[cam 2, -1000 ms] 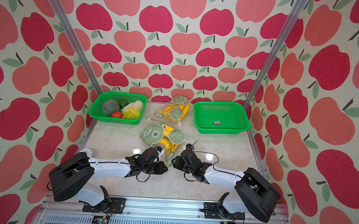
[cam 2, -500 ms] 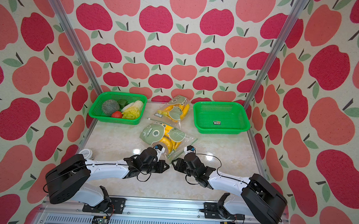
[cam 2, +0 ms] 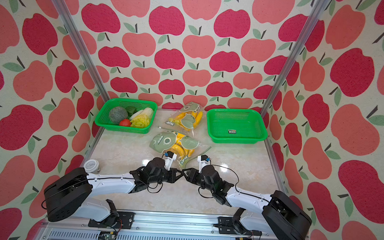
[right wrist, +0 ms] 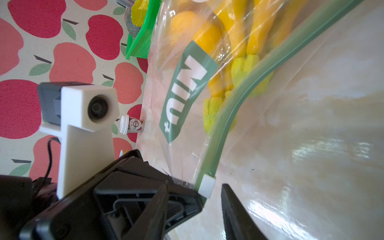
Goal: Open the zip-top bag and take out the banana
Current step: Unzip the zipper on the zipper food storage bag.
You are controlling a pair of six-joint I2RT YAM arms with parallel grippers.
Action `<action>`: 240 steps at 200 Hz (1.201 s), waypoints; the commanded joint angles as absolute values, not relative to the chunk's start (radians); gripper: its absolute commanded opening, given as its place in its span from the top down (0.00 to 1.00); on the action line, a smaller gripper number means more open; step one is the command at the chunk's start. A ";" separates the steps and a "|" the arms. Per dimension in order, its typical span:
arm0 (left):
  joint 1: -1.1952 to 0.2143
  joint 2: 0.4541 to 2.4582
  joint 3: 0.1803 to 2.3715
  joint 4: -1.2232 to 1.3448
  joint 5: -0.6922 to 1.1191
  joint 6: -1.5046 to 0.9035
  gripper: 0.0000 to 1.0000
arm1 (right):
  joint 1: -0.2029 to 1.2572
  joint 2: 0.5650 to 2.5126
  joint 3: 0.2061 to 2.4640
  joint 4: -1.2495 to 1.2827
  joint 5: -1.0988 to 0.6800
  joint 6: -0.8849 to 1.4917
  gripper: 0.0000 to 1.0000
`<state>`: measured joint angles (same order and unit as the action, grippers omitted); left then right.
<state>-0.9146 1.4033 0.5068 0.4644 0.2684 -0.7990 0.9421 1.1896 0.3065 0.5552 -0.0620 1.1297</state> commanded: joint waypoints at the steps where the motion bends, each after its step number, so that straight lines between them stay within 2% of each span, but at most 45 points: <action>1: -0.923 1.355 0.486 0.542 0.243 -0.799 1.00 | 0.935 1.155 0.278 0.618 -0.063 1.202 0.55; 70: -0.932 1.340 0.465 0.619 0.241 -0.783 1.00 | 0.917 1.163 0.256 0.717 -0.082 1.297 0.58; 151: -0.939 1.340 0.454 0.666 0.249 -0.778 1.00 | 0.914 1.209 0.274 0.778 -0.109 1.346 0.72; 240: -0.939 1.339 0.457 0.626 0.230 -0.784 1.00 | 0.916 1.132 0.269 0.710 -0.075 1.280 0.85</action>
